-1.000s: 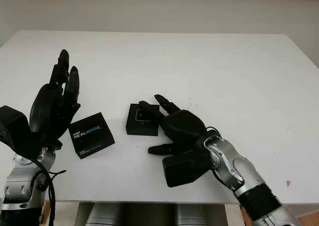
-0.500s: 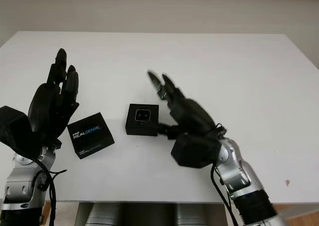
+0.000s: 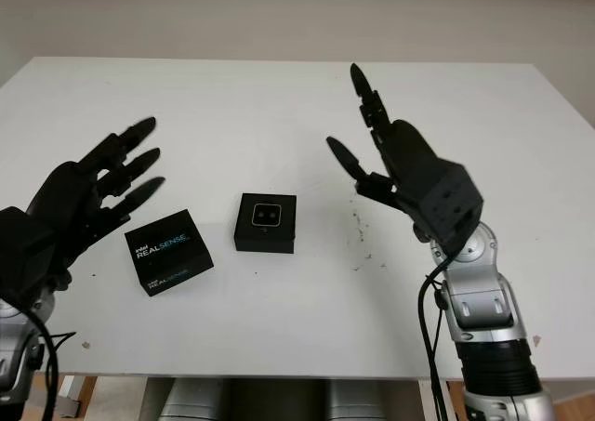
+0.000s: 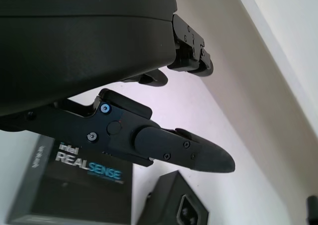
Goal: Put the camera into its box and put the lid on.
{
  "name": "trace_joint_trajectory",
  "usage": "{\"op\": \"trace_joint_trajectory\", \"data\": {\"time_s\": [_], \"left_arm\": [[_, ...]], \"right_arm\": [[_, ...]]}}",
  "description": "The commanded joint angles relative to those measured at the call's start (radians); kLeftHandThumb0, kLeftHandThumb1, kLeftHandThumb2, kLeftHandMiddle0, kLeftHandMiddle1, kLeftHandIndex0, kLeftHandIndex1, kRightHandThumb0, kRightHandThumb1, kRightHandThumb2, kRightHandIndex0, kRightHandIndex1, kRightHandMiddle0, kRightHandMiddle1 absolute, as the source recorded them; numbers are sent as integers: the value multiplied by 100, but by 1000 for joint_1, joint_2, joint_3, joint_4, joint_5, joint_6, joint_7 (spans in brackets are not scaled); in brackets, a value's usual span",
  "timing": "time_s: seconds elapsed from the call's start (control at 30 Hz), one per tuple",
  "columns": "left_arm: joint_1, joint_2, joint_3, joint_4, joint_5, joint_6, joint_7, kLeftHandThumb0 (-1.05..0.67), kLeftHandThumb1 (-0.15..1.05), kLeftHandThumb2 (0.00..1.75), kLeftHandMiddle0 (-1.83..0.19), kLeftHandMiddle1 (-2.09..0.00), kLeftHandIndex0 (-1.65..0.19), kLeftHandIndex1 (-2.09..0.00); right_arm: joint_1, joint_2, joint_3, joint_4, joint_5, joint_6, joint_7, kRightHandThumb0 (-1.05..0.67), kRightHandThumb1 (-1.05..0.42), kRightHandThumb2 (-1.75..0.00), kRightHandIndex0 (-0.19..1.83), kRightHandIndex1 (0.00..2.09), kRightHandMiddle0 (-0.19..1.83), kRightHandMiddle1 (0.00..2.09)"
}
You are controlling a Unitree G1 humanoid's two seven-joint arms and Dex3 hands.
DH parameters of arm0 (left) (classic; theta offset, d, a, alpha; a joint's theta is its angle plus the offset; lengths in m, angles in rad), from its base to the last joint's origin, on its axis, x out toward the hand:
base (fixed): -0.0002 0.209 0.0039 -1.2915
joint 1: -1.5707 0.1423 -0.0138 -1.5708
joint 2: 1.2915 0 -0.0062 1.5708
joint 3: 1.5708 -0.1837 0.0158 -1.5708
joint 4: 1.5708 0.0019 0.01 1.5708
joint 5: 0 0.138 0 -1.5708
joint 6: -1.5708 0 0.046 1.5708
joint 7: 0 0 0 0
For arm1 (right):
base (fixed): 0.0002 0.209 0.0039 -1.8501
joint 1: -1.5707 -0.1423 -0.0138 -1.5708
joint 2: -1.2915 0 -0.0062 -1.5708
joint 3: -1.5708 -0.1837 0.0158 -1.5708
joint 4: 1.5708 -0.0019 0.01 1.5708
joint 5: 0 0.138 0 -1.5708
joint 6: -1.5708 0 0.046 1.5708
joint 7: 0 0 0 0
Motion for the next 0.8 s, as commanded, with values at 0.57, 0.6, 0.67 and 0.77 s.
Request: {"op": "trace_joint_trajectory", "data": {"time_s": [0.57,0.6,0.67,0.77], "left_arm": [[119,233,-100,-3,399,-120,-44,-84,92,5,19,0,14,-4],[120,227,-109,4,420,-130,-21,-85,93,6,19,0,15,-3],[124,214,-120,14,445,-142,10,-87,94,6,19,0,17,-4],[129,197,-131,30,456,-171,40,-88,97,7,19,0,18,-4]], "right_arm": [[-34,6,-35,-19,66,48,-11,-67,-105,-57,-19,0,-19,2],[-33,5,-35,-19,62,39,-13,-67,-105,-57,-19,0,-18,2],[-31,7,-37,-23,59,37,-19,-67,-105,-57,-19,0,-17,3],[-31,7,-40,-32,61,46,-26,-68,-105,-55,-19,0,-17,3]]}}
